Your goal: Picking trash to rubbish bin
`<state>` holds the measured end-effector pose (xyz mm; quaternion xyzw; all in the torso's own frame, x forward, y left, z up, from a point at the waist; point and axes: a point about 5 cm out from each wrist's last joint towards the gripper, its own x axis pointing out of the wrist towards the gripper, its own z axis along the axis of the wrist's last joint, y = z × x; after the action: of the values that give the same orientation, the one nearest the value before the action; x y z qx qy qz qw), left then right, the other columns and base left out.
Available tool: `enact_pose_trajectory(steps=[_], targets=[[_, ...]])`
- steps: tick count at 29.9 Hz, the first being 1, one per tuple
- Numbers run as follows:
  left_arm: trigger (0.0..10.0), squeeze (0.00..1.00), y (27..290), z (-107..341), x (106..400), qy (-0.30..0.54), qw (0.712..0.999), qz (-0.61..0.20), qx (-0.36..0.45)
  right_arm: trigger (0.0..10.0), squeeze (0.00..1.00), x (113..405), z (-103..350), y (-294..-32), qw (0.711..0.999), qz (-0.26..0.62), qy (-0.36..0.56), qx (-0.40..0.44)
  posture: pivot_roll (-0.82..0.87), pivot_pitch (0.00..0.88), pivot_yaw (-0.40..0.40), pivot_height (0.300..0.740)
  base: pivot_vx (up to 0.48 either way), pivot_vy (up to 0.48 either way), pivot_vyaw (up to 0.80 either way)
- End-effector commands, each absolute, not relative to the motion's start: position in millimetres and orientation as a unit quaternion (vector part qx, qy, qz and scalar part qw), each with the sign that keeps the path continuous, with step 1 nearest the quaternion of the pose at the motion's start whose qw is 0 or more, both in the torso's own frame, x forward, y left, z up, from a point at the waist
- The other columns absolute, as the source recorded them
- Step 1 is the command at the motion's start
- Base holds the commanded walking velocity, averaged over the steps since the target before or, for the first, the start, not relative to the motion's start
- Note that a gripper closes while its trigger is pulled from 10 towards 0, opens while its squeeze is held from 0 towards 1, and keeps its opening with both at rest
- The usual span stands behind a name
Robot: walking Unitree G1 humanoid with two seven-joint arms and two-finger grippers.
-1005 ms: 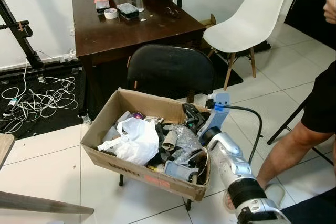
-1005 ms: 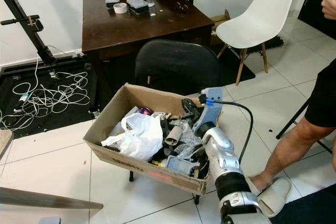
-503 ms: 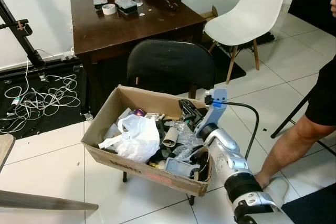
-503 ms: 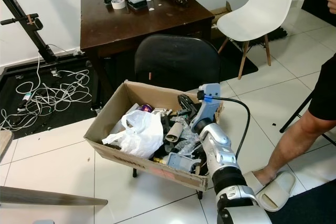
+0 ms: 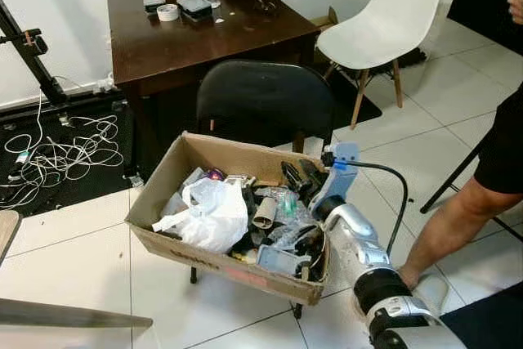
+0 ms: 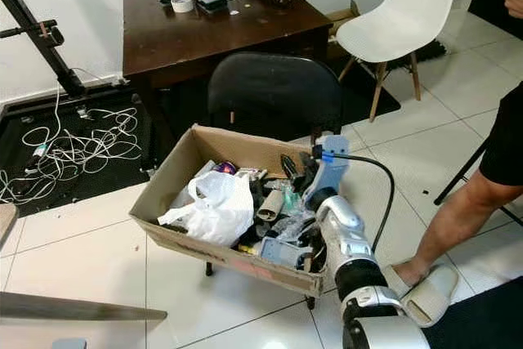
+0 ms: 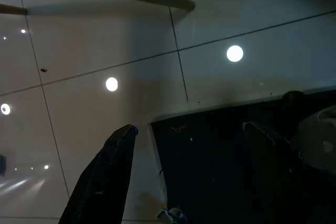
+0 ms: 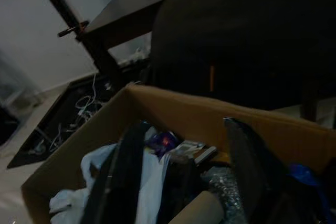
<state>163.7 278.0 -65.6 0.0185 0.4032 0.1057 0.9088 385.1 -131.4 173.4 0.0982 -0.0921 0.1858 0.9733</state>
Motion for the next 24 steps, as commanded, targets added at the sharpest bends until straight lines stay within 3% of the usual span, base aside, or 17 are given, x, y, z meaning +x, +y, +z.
enact_pose_trajectory(steps=[1,6,7,9,10,13,15,20,24], targets=[[10.0,0.00,278.3,-71.1,152.1,0.422,0.900,0.113,0.018,10.0,1.00,382.5,164.8,-135.9,0.975,0.175,-0.085,0.111,-0.03,0.251,0.101,0.740,0.000,0.000,0.00],[10.0,0.00,271.1,-71.7,157.8,0.420,0.901,0.109,0.013,10.0,1.00,382.2,163.2,-149.7,0.979,0.156,-0.086,0.095,-0.06,0.237,0.093,0.740,0.000,0.000,0.00],[10.0,0.00,269.8,-71.7,159.1,0.418,0.902,0.108,0.011,10.0,0.52,382.9,164.8,-158.5,0.982,0.137,-0.087,0.091,-0.07,0.232,0.085,0.740,0.000,0.000,0.00],[10.0,0.00,268.5,-71.6,160.4,0.417,0.902,0.108,0.009,10.0,0.52,383.6,166.5,-168.7,0.985,0.115,-0.089,0.089,-0.07,0.232,0.085,0.740,0.000,0.000,0.00],[10.0,0.00,267.6,-71.6,161.4,0.416,0.903,0.110,0.007,10.0,0.00,383.4,166.2,-179.1,0.988,0.094,-0.088,0.089,-0.08,0.220,0.071,0.740,0.000,0.000,0.00],[10.0,0.00,265.5,-71.6,163.6,0.414,0.903,0.116,0.001,10.0,0.00,379.9,162.6,-209.2,0.993,0.033,-0.080,0.084,-0.09,0.211,0.059,0.740,0.000,0.000,0.00],[10.0,0.00,262.3,-72.6,164.5,0.416,0.901,0.121,-0.004,10.0,0.00,372.1,155.7,-242.5,0.996,-0.030,-0.061,0.063,-0.12,0.193,0.043,0.740,0.000,0.000,0.00],[10.0,0.00,253.0,-78.5,160.1,0.434,0.892,0.125,-0.013,10.0,0.00,336.4,124.0,-314.0,0.986,-0.166,0.019,0.017,-0.15,0.161,0.021,0.740,0.000,0.000,0.00],[10.0,0.00,249.5,-80.5,158.4,0.440,0.889,0.126,-0.016,10.0,0.00,321.8,108.7,-329.0,0.978,-0.200,0.054,0.014,-0.15,0.151,0.011,0.740,0.000,0.000,0.00]])
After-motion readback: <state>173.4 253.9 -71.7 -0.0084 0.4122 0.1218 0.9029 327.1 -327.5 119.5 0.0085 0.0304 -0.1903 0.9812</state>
